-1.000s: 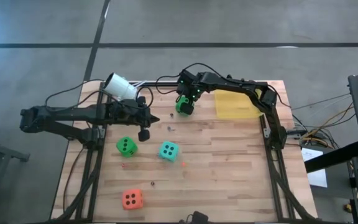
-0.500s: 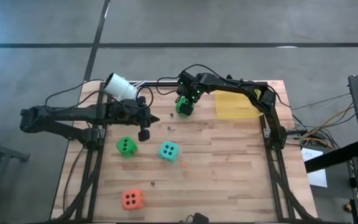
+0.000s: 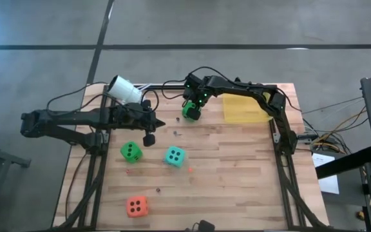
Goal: Pick & Place Dice
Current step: Put the large green dice into the yellow transparent bin
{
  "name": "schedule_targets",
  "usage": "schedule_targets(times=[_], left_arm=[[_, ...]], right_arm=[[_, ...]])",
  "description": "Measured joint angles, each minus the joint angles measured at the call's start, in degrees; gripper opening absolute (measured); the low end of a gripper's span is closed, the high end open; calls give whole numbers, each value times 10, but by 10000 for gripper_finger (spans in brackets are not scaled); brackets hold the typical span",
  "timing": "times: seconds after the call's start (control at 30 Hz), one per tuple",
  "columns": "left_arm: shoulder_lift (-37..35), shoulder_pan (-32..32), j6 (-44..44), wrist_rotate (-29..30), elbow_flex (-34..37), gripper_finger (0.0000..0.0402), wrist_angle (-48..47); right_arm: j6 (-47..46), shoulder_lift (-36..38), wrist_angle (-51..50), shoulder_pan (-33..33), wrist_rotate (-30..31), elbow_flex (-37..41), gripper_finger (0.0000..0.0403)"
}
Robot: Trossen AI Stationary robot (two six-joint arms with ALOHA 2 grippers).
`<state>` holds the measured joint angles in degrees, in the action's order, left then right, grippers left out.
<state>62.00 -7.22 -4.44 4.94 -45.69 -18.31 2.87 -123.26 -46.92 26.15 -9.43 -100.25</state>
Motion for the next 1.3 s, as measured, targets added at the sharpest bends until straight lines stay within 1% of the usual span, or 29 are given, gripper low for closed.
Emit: schedule_targets(times=[0.33,0.57,0.7,0.8,0.97,1.07,1.3], left_arm=[[0,0,0,0,0,12,0],[0,0,0,0,0,12,0],[0,0,0,0,0,12,0],[0,0,0,0,0,12,0],[0,0,0,0,0,12,0],[0,0,0,0,0,12,0],[0,0,0,0,0,12,0]], right_arm=[[6,0,2,-1,2,1,400],[35,0,6,-1,2,1,400],[36,0,5,-1,2,1,399],[36,0,4,-1,2,1,385],[36,0,5,-1,0,1,350],[35,0,5,-1,0,1,343],[34,0,5,-1,0,1,361]])
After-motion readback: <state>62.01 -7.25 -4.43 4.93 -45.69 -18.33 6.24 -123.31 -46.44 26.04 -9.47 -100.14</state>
